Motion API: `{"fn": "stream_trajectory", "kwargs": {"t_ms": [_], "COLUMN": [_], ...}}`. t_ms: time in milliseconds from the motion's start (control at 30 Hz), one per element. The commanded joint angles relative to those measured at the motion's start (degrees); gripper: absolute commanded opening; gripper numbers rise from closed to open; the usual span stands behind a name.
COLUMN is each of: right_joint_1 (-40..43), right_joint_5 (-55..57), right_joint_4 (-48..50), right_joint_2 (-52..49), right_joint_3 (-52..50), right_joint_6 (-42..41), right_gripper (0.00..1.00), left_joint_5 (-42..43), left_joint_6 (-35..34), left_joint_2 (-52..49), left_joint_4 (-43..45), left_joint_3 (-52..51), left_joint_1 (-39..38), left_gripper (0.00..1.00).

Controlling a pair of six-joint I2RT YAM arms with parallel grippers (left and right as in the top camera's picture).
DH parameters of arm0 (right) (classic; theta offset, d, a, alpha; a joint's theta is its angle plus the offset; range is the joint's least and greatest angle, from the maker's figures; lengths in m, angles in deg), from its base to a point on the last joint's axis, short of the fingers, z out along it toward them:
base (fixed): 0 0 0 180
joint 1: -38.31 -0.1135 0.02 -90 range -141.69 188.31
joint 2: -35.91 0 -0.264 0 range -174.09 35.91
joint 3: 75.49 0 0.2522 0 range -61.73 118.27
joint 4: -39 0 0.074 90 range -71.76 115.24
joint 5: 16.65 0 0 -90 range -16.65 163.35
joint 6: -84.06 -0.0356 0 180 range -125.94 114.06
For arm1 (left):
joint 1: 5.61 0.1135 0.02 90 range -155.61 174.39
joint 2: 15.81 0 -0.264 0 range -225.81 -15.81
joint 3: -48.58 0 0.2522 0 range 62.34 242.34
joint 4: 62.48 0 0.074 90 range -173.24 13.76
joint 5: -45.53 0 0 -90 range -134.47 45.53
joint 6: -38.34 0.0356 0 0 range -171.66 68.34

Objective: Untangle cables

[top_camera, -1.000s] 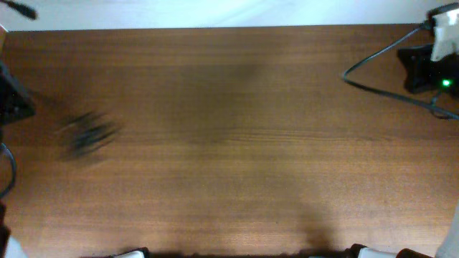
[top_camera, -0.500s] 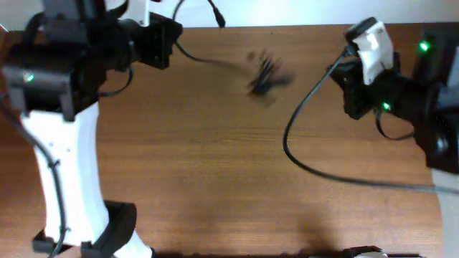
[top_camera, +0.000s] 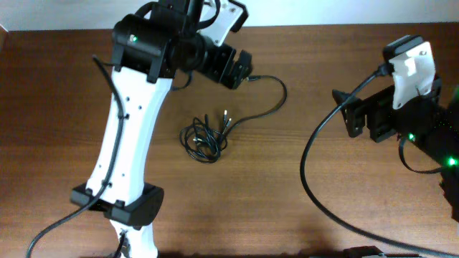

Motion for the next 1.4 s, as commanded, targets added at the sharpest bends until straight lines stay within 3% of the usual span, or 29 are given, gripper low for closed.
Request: {"fn": "stream_trajectory", "kwargs": {"t_ms": [0,33,100,167,367,433,567,733,800,1000,1067,1100,1133,1167,1200,1233,1267,1367], "right_joint_1": [-0.1,-0.1,-0.1,-0.1,-0.1,-0.1,-0.1,-0.1,-0.1,-0.1,-0.1,-0.1,-0.1,-0.1,-0.1,-0.1,-0.1,-0.1], "right_joint_5": [-0.2,-0.2,-0.2,-0.2,-0.1,0.1,0.1,0.1,0.0,0.0,0.0,0.0,0.0,0.0,0.0,0.0,0.0,0.0], "right_joint_4": [-1.5,-1.5,-1.3,-1.3,-1.4,-1.4,-1.6,-3.0,-2.3,-1.7,-2.0,-2.2,-2.4,-2.4,-2.4,-2.4,-2.4,-2.4], "right_joint_2": [-3.0,-3.8,-5.1,-5.2,-5.1,-5.1,-5.1,-5.1,-5.1,-5.3,-5.8,-5.9,-6.0,-6.2,-6.3,-6.4,-6.4,-6.4], "right_joint_3": [0.7,0.7,0.7,0.7,0.7,0.7,0.7,0.7,0.7,0.7,0.7,0.7,0.7,0.6,0.6,0.6,0.6,0.6], "right_joint_6": [-1.8,-3.8,-6.9,-6.9,-6.9,-6.8,-6.8,-6.6,-6.6,-6.6,-6.6,-6.6,-6.6,-6.6,-6.6,-6.6,-6.6,-6.6], "right_gripper": [0.99,0.99,0.99,0.99,0.99,0.99,0.99,0.99,0.99,0.99,0.99,0.99,0.99,0.99,0.99,0.99,0.99,0.99], "left_joint_5": [-9.6,-9.6,-10.4,-27.9,-36.6,-37.3,-38.7,-39.8,-38.9,-35.4,-33.9,-33.3,-31.9,-31.3,-31.2,-30.3,-28.9,-28.3], "left_joint_6": [0.7,-0.2,-14.4,-33.3,-52.6,-56.3,-63.4,-64.1,-60.1,-59.1,-59.1,-59.0,-58.8,-58.7,-58.7,-58.7,-58.6,-54.9], "left_joint_2": [3.2,2.7,2.4,2.3,2.3,2.3,2.3,2.3,2.4,2.4,2.4,2.4,2.4,2.4,2.4,2.4,2.4,2.3], "left_joint_4": [-7.6,-9.7,-8.4,-5.7,11.1,17.2,21.9,22.8,24.3,26.4,26.3,26.3,26.3,26.3,26.3,26.3,26.3,26.3], "left_joint_3": [0.7,0.3,-4.9,-13.6,-39.6,-50.2,-59.4,-60.1,-58.9,-56.3,-56.3,-56.3,-56.3,-56.3,-56.3,-56.3,-56.3,-56.4], "left_joint_1": [0.0,0.0,-0.3,-1.8,-3.7,-3.6,-3.6,-2.2,-0.5,0.8,0.8,0.9,1.2,1.5,1.5,1.7,2.1,3.9], "left_gripper": [0.99,0.99,0.99,0.99,0.99,0.99,0.99,0.99,0.99,1.00,0.89,0.78,0.55,0.24,0.00,0.08,0.09,0.00]}}
